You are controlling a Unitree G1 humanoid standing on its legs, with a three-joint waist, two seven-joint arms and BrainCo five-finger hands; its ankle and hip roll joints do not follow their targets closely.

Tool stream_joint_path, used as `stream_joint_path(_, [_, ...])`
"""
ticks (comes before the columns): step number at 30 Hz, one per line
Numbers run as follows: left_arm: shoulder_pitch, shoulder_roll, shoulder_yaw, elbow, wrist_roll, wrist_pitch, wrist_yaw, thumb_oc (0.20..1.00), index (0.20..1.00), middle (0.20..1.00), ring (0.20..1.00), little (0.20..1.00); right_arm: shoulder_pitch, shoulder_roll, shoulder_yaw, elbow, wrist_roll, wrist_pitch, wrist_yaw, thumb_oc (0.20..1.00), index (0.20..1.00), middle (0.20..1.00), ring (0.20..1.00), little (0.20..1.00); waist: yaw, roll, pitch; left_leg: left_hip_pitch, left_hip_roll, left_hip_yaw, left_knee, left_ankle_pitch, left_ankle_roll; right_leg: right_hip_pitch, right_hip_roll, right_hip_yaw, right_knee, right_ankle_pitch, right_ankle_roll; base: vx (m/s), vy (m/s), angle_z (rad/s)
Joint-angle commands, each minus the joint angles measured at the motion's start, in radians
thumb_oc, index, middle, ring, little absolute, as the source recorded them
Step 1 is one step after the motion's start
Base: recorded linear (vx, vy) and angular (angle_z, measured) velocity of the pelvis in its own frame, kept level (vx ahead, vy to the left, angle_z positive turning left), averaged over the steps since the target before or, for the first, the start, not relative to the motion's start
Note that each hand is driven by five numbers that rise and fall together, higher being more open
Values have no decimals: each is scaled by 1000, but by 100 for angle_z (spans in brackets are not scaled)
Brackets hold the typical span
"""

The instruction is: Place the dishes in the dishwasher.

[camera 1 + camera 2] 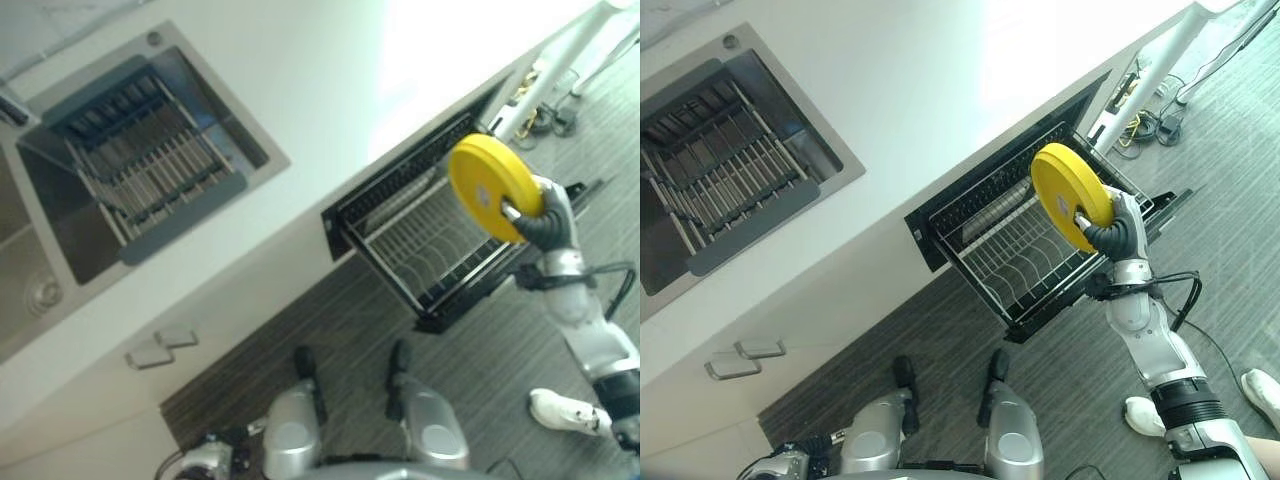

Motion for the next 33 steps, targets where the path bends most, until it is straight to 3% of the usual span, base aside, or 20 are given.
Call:
stream_joint_path(1, [-21,7,-35,17,89,-14,1,1000,1000,1000,1000,1000,-84,-41,-20,-16,-33,-1,-88,200,200,200,200,200,6,-1,-37,-53,35,-92,135,-121,6,7,-75,-5,158,-162,65,-54,-20,23])
stream_joint_path(8, [-130,72,-143,-45,201,-73,27,1000,1000,1000,1000,1000,-241,-131,55,120,-84,38,-105,200,200,200,200,200,14,1,31,-151,32,-113,186,-110,10,-89,-68,8,218,-157,57,-75,30,7])
stream_joint_path(13, [-245,100,-234,-81,239,-111,43,1000,1000,1000,1000,1000,-451,-158,189,257,-112,31,-103,200,200,200,200,200,24,19,57,-247,19,-131,222,-101,19,-191,-68,20,283,-163,53,-77,61,5])
stream_joint_path(14, [-256,104,-249,-87,259,-120,43,1000,1000,1000,1000,1000,-476,-159,211,271,-119,36,-94,200,200,200,200,200,26,21,57,-245,16,-138,230,-125,12,-193,-68,29,298,-187,62,-83,70,10])
stream_joint_path(15, [-276,111,-269,-100,290,-128,38,1000,1000,1000,1000,1000,-522,-161,241,292,-119,51,-85,200,200,200,200,200,28,25,57,-276,13,-132,226,-98,22,-224,-69,22,297,-163,53,-1,75,8])
stream_joint_path(16, [-288,113,-294,-119,319,-126,34,1000,1000,1000,1000,1000,-552,-159,270,305,-116,63,-78,200,200,200,200,200,31,29,57,-278,8,-141,233,-123,17,-232,-70,33,316,-188,63,-64,77,8])
stream_joint_path(21, [-336,103,-377,-149,350,-112,31,1000,1000,1000,1000,1000,-662,-116,337,381,-119,93,-125,200,200,200,200,200,42,37,57,-334,-5,-145,243,-123,27,-292,-73,36,342,-185,67,-14,44,6])
stream_joint_path(27, [-352,77,-458,-148,458,-111,24,1000,1000,1000,1000,1000,-770,-50,411,488,-134,153,-106,200,200,200,200,200,69,37,57,-412,-17,-158,248,-117,31,-362,-74,28,359,-175,72,-11,-7,3])
stream_joint_path(31, [-349,66,-488,-147,436,-127,72,1000,1000,1000,1000,1000,-783,-21,447,530,-180,214,-144,200,200,200,200,200,73,44,57,-453,-27,-160,243,-111,36,-404,-72,29,367,-175,70,-7,14,10])
stream_joint_path(33, [-355,60,-493,-136,410,-139,96,1000,1000,1000,1000,1000,-785,-11,466,568,-234,279,-240,200,200,200,200,200,75,54,57,-476,-35,-168,249,-110,39,-429,-73,36,380,-177,69,-5,42,5])
